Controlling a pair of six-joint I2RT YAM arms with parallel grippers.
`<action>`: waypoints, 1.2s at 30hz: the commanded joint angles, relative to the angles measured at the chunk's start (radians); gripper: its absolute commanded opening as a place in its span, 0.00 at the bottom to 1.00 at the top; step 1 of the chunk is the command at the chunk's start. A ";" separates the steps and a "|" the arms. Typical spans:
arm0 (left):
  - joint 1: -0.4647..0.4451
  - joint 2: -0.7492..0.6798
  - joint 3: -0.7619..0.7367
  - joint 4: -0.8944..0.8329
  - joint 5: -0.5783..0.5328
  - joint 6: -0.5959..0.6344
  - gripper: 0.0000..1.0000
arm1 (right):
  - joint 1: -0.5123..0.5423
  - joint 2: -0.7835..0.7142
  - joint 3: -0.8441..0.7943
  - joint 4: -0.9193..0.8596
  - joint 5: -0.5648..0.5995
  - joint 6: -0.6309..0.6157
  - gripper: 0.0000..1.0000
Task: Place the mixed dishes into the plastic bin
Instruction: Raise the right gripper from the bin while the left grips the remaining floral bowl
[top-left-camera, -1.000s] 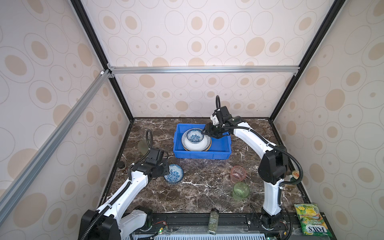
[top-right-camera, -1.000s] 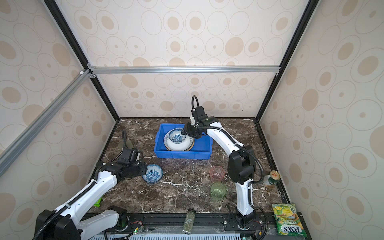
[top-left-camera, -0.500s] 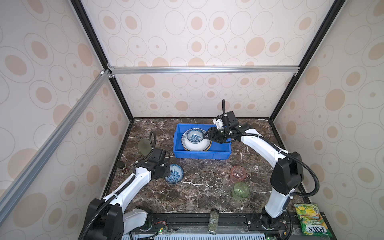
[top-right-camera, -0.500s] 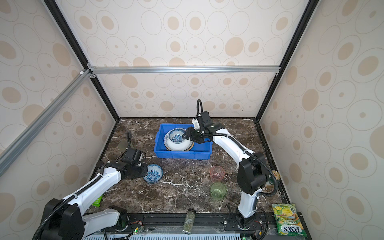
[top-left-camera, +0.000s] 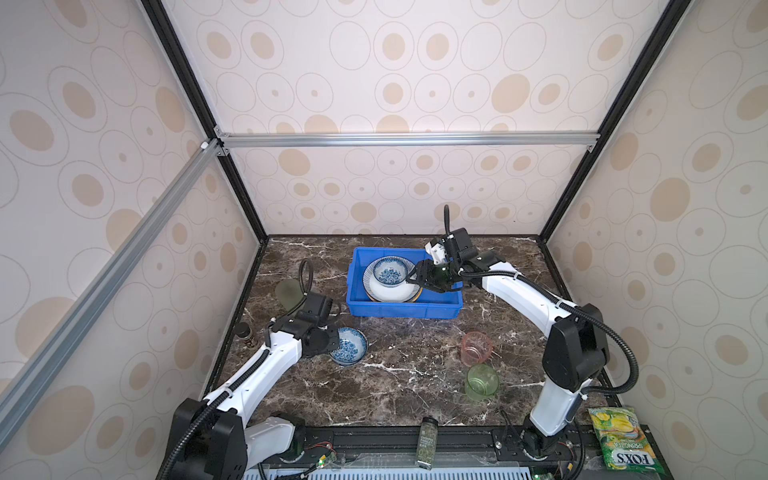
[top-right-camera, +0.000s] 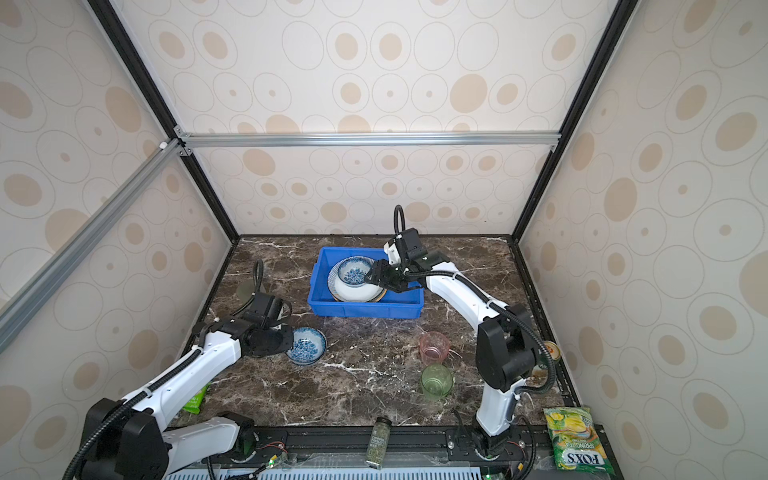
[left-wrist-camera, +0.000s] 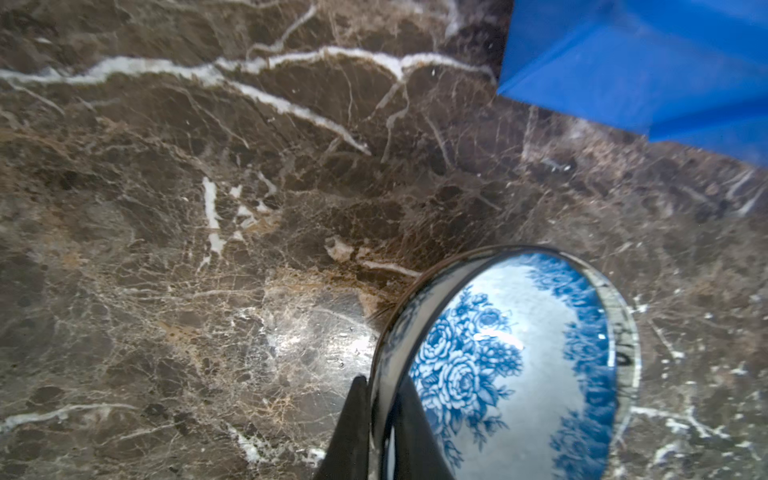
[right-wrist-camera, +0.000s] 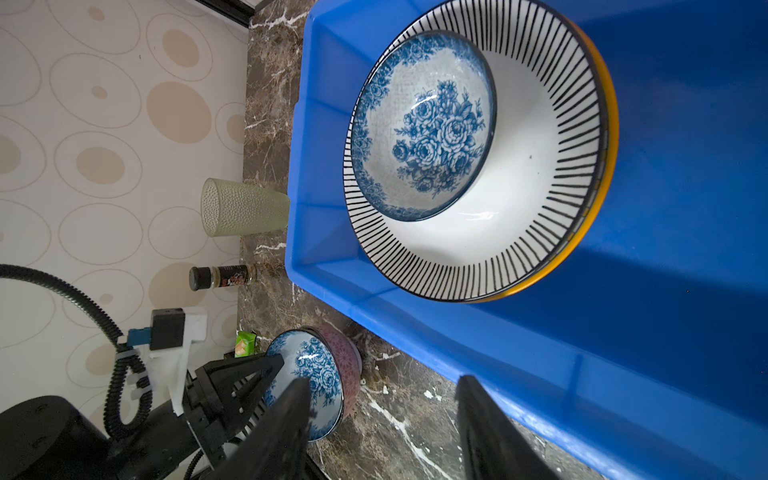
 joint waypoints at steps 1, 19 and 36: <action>-0.002 -0.010 0.044 -0.039 -0.020 0.015 0.14 | 0.005 -0.047 -0.015 0.015 -0.013 0.007 0.59; -0.028 0.064 0.047 -0.019 0.019 0.025 0.25 | 0.004 -0.064 -0.034 0.021 -0.020 -0.011 0.58; -0.085 0.146 0.126 -0.112 -0.139 0.027 0.18 | 0.004 -0.059 -0.034 0.024 -0.036 -0.019 0.57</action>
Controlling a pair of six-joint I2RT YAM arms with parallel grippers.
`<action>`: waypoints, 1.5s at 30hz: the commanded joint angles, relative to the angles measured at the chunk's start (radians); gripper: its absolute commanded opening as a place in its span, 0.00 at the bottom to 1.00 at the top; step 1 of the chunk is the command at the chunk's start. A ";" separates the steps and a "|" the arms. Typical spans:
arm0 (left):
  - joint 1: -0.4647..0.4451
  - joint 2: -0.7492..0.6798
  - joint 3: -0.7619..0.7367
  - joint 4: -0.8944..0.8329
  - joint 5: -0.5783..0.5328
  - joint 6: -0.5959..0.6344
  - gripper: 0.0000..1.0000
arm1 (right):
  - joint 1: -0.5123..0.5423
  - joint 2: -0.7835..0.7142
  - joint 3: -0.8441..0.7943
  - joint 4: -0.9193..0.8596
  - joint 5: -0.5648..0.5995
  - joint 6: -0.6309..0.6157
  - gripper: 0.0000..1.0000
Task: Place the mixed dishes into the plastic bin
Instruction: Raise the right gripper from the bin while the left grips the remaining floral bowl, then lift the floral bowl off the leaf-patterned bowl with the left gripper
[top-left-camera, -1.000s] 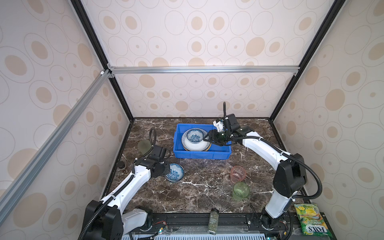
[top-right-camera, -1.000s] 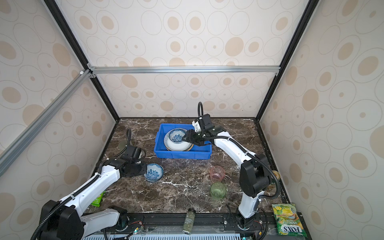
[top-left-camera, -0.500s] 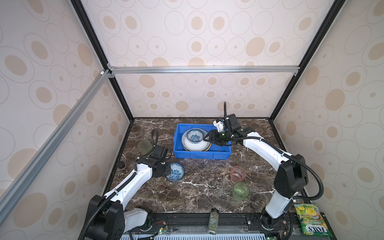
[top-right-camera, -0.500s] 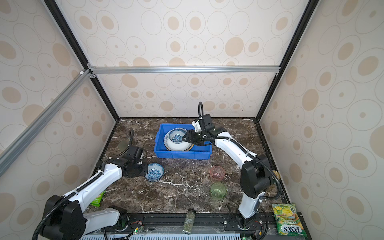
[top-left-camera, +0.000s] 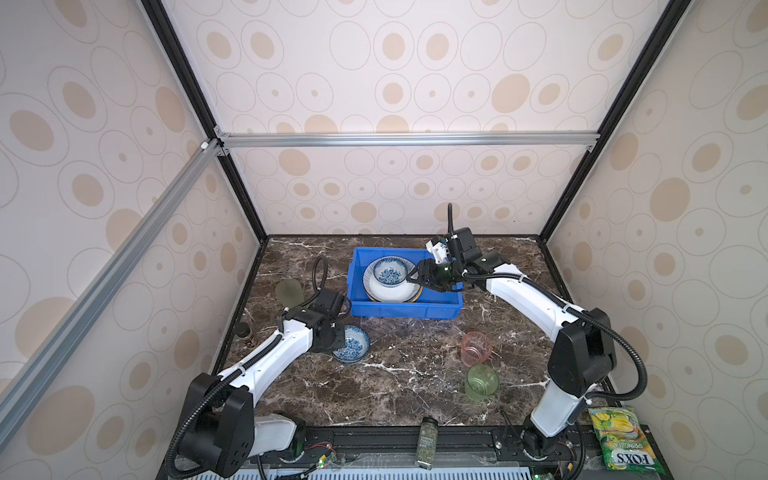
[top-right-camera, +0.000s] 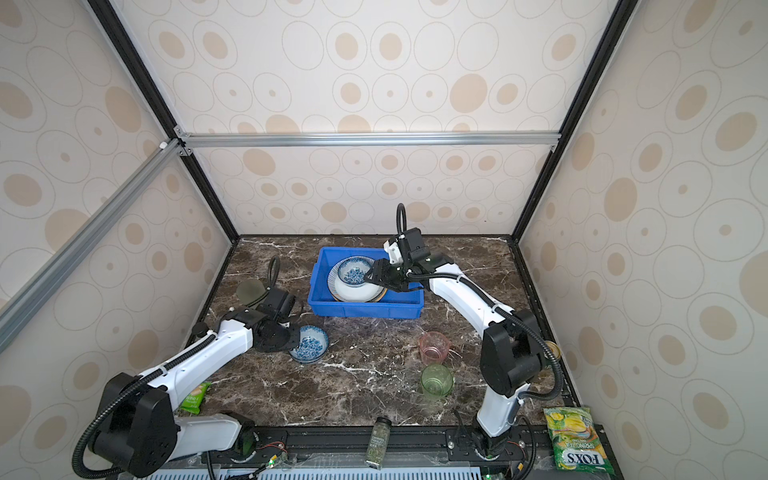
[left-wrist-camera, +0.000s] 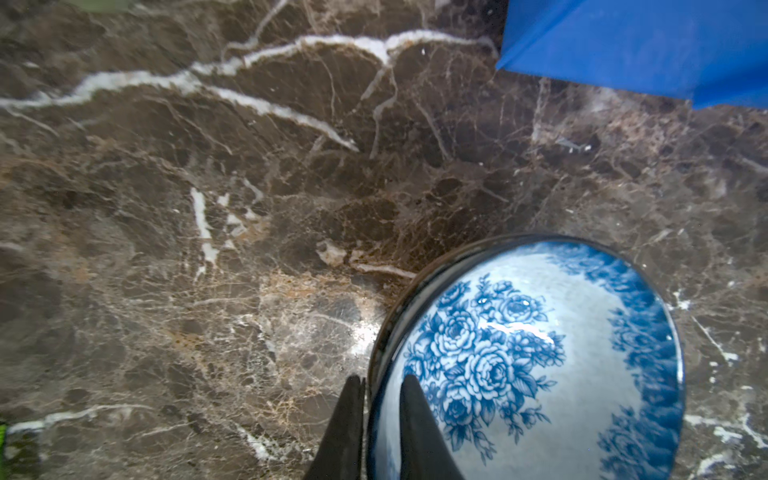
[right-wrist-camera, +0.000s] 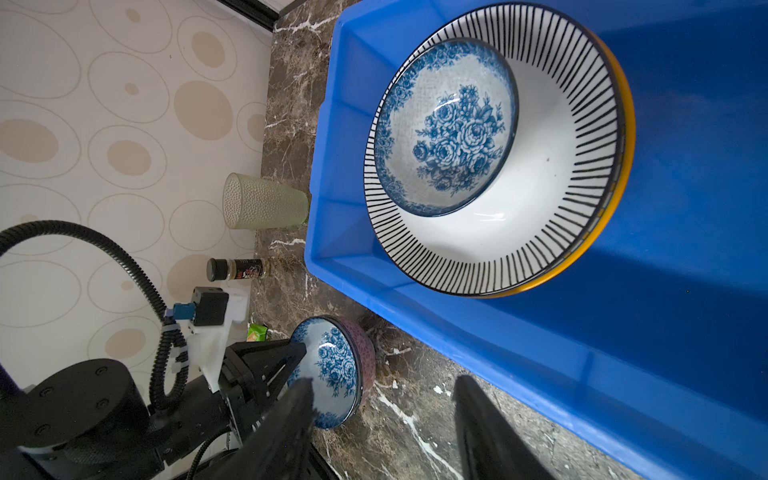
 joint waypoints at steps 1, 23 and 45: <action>-0.016 0.020 0.052 -0.055 -0.057 0.018 0.17 | 0.004 -0.021 -0.017 0.006 -0.016 -0.009 0.57; -0.045 0.084 0.074 -0.046 -0.050 0.025 0.00 | 0.002 -0.009 -0.021 0.013 -0.035 -0.016 0.56; -0.050 0.046 0.149 -0.091 -0.032 0.045 0.00 | 0.001 -0.009 -0.027 0.019 -0.049 -0.009 0.55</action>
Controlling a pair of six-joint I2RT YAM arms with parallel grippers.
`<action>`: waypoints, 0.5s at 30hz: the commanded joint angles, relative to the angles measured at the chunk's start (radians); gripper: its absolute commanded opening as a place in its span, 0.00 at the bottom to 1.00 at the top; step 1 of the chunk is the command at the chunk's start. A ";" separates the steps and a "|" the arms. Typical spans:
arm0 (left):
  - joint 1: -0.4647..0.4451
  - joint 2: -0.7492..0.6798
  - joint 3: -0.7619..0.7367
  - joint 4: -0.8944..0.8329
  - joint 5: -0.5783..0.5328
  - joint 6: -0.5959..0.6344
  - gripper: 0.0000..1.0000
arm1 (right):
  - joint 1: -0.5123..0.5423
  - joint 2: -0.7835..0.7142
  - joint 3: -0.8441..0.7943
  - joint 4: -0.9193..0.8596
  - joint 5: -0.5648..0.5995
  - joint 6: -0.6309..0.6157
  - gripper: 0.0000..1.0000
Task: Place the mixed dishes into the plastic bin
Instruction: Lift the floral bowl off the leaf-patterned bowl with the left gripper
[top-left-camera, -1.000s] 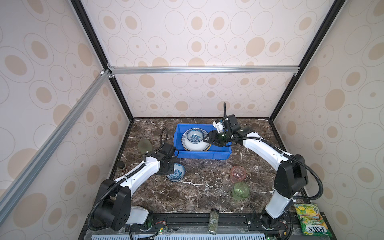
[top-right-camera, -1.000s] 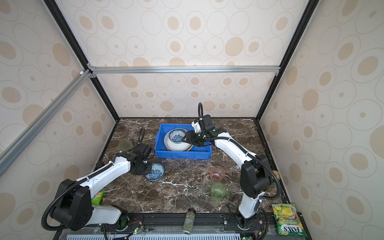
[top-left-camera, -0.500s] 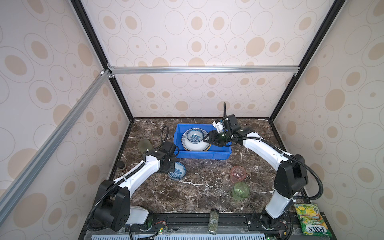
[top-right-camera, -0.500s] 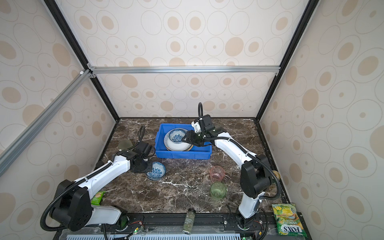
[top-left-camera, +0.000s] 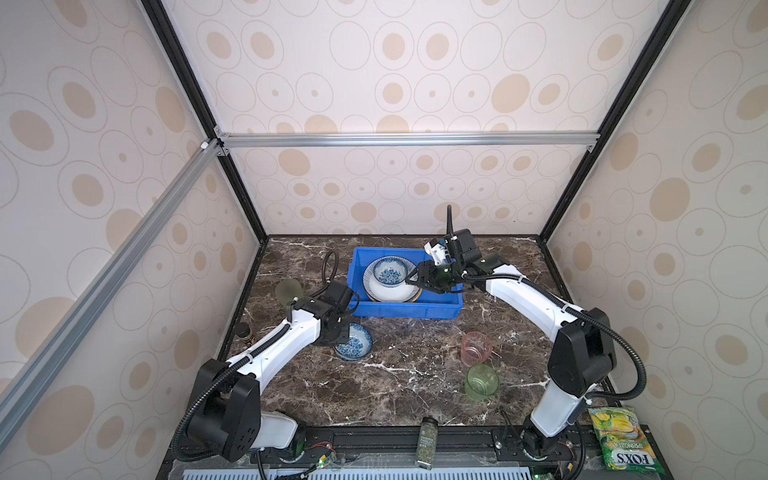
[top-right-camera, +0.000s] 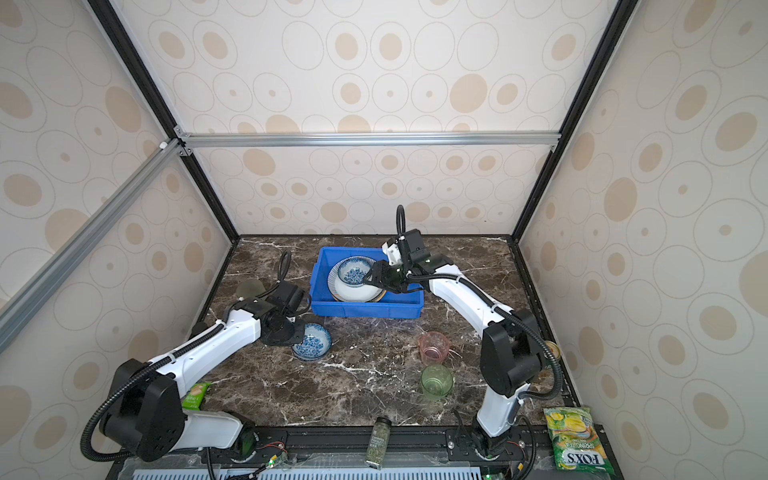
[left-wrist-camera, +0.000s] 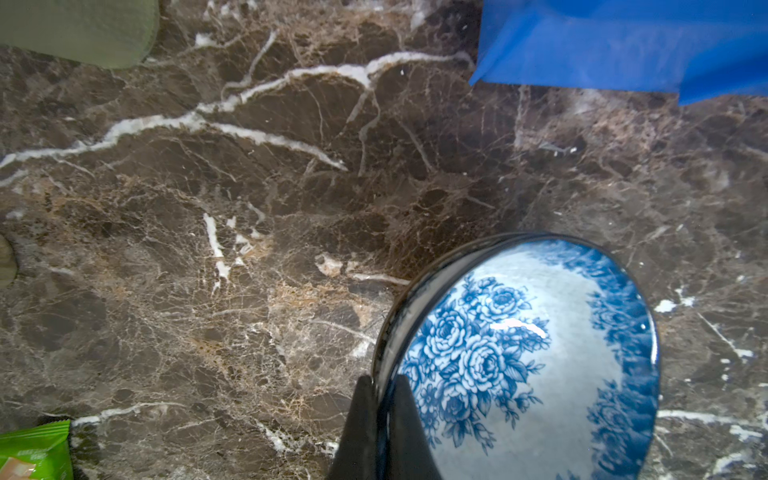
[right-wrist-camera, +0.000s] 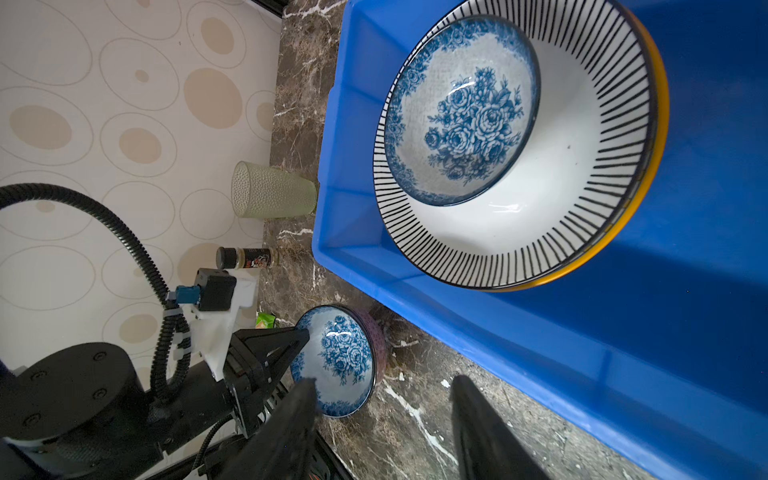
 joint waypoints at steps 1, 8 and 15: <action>-0.006 -0.029 0.060 -0.025 0.007 0.022 0.00 | 0.001 -0.008 -0.012 0.005 -0.008 -0.008 0.54; -0.007 -0.057 0.067 -0.026 0.031 0.032 0.00 | 0.002 -0.011 -0.021 0.015 -0.011 -0.001 0.54; -0.008 -0.089 0.085 -0.034 0.029 0.044 0.00 | 0.003 -0.021 -0.030 0.017 -0.015 0.002 0.53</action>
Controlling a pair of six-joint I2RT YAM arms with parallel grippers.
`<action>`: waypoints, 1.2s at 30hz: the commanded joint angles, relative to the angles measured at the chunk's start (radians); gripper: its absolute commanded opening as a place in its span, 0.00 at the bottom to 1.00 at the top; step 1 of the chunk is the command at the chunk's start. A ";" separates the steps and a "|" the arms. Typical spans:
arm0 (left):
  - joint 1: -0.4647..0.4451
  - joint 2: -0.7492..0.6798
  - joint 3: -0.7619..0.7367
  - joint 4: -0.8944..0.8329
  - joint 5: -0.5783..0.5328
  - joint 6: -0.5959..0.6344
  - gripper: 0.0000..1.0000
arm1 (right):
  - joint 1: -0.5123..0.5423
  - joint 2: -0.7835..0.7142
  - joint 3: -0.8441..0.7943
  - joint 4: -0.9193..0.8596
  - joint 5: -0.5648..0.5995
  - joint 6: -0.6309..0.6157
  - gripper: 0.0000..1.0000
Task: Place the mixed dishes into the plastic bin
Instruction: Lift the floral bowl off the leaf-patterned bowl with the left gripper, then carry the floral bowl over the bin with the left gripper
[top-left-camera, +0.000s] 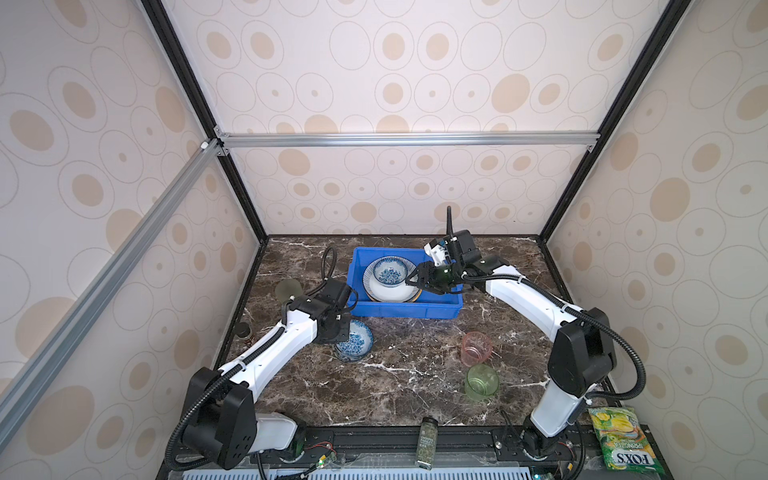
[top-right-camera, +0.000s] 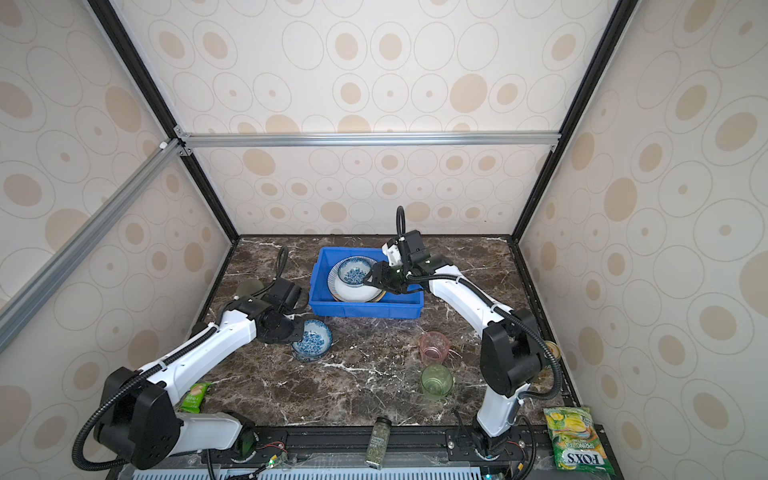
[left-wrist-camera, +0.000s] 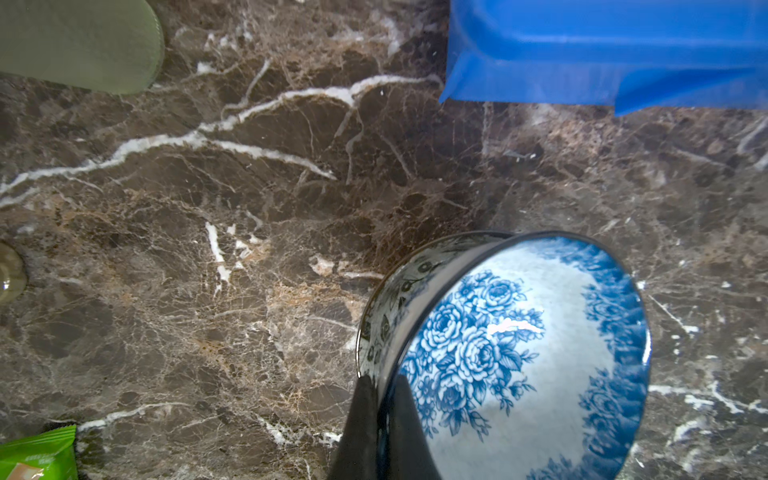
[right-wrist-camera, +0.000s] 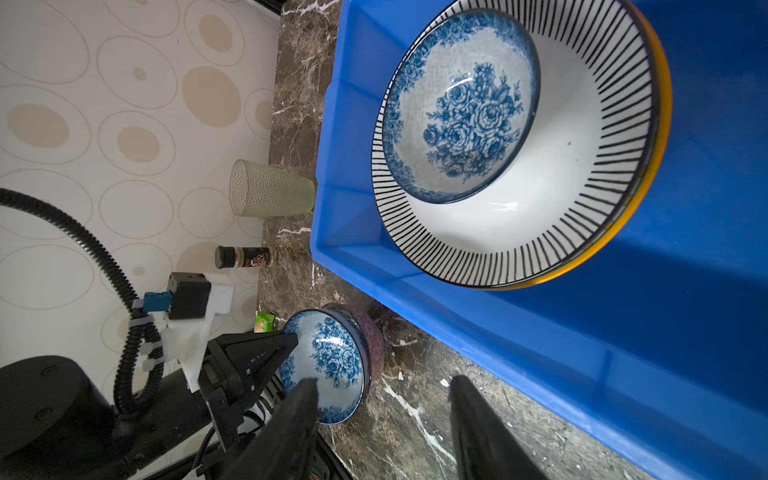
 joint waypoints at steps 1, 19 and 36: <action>-0.007 -0.045 0.060 -0.013 0.009 0.024 0.00 | 0.003 -0.023 -0.019 0.009 -0.015 0.002 0.54; 0.020 -0.056 0.216 0.046 0.063 0.055 0.00 | 0.002 -0.079 -0.028 0.043 -0.092 -0.052 0.53; 0.076 0.110 0.383 0.261 0.207 0.046 0.00 | -0.006 -0.175 -0.094 0.076 -0.120 -0.116 0.56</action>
